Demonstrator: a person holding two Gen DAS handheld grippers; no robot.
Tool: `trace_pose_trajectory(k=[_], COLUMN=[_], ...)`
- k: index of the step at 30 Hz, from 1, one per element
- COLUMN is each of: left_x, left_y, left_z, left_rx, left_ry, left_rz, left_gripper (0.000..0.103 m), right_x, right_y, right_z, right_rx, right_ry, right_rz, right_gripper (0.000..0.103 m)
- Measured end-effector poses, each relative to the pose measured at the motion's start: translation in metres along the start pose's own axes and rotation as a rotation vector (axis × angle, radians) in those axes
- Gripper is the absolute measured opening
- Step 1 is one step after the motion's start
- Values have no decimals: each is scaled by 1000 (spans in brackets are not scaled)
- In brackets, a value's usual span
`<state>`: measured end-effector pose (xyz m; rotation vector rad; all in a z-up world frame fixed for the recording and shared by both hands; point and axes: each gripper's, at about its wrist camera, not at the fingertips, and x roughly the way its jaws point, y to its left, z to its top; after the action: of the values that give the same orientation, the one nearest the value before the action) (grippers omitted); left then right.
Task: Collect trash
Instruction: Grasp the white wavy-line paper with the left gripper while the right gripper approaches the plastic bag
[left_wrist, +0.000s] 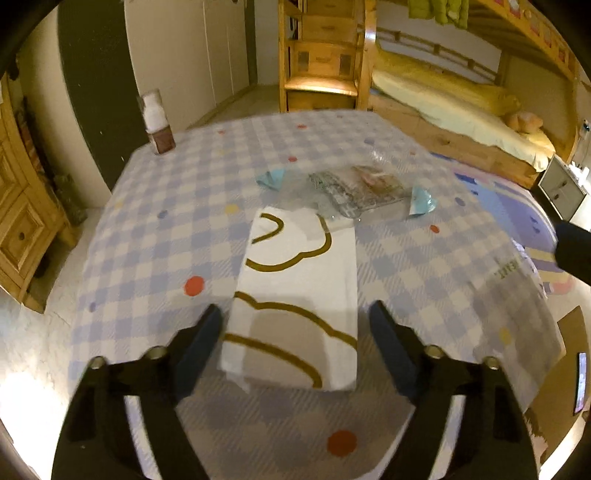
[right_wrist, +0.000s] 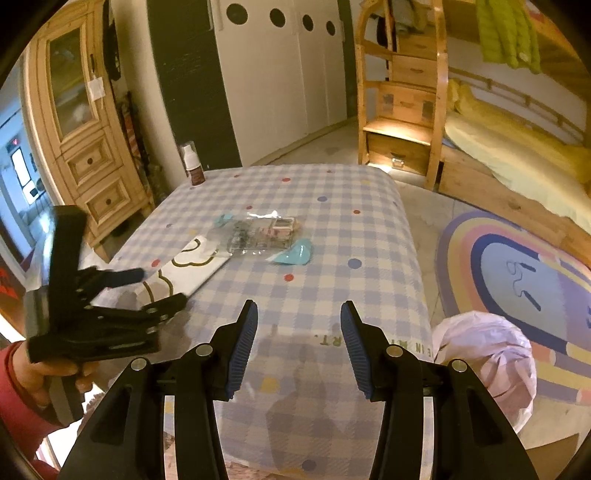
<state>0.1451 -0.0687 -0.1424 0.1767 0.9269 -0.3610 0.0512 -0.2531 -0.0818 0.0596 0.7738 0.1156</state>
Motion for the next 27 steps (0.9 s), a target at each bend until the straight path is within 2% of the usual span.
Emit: trace_pose_trajectory(k=[2,5,7,8,9,12,18,19,22,27], left_x=[2,-2,-7,-8,-10,-20,-50,-54,-55,-39], left_y=[-2,-7,-5,-2,1,15,43,49,56,53], left_z=[1,-4,-8,-9,-11,-18,-21,-18,-6,7], left_rx=[0,27,31,30,23,-29,-88,-106,-122,-124], left_ry=[-7,-20,-31,-33,-35,-53,-109,-120,-141,-129], left_rz=[5,15,21,22,15,-23,12,15,34,16], left_gripper=[68,54,27,16,10,6,6,6,6,6], right_x=[-1,0,2,5,5,11,27,32,46,77], right_y=[1,3,6,8,9,13,18,18,17,9], right_z=[1,2,2,2,2,3,11,14,23,39], right_rx=[-1,-11,-14,-16,-17,-27,-69,-73,-76,-39], right_ry=[-2,-1,4,7,9,21,36,41,45,58], right_rz=[2,3,7,11,15,26,24,24,19,18], right_gripper=[47,46,42,41,41,40,42,48,54,53])
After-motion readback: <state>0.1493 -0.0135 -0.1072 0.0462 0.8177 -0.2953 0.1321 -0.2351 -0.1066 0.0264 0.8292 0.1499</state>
